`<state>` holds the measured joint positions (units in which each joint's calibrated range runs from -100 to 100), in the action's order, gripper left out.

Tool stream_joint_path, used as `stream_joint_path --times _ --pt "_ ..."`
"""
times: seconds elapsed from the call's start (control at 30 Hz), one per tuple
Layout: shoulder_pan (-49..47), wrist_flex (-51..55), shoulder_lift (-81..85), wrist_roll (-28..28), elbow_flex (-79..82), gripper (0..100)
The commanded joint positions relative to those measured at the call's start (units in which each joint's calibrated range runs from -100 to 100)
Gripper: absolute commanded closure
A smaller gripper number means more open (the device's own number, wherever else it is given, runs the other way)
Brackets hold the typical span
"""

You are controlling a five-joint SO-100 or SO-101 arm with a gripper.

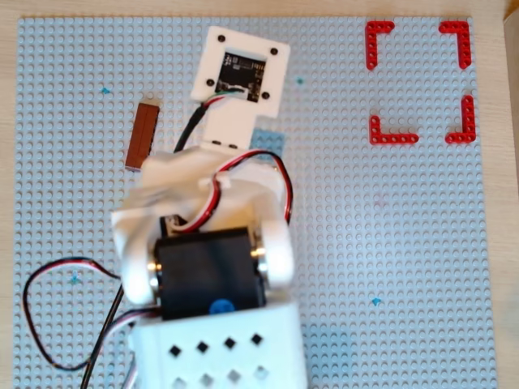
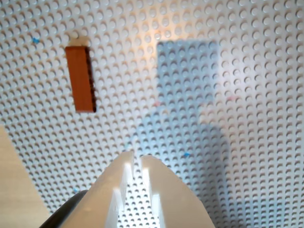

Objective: Grab and store lego

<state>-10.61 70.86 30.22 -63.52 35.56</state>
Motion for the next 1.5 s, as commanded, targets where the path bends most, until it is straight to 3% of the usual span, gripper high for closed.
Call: stream_joint_path --times 0.0,0.13,0.33,0.8,1.47 --pt "-1.8 -3.3 -0.8 -0.1 -2.5 98" --pt "-4.4 -4.8 -2.1 -3.1 -2.5 98" --pt "-5.9 -3.5 -4.9 -3.3 -6.4 98" --pt "-7.3 10.7 -17.3 -3.3 -25.8 98" --pt "-7.0 5.3 -19.5 -1.6 -26.3 98"
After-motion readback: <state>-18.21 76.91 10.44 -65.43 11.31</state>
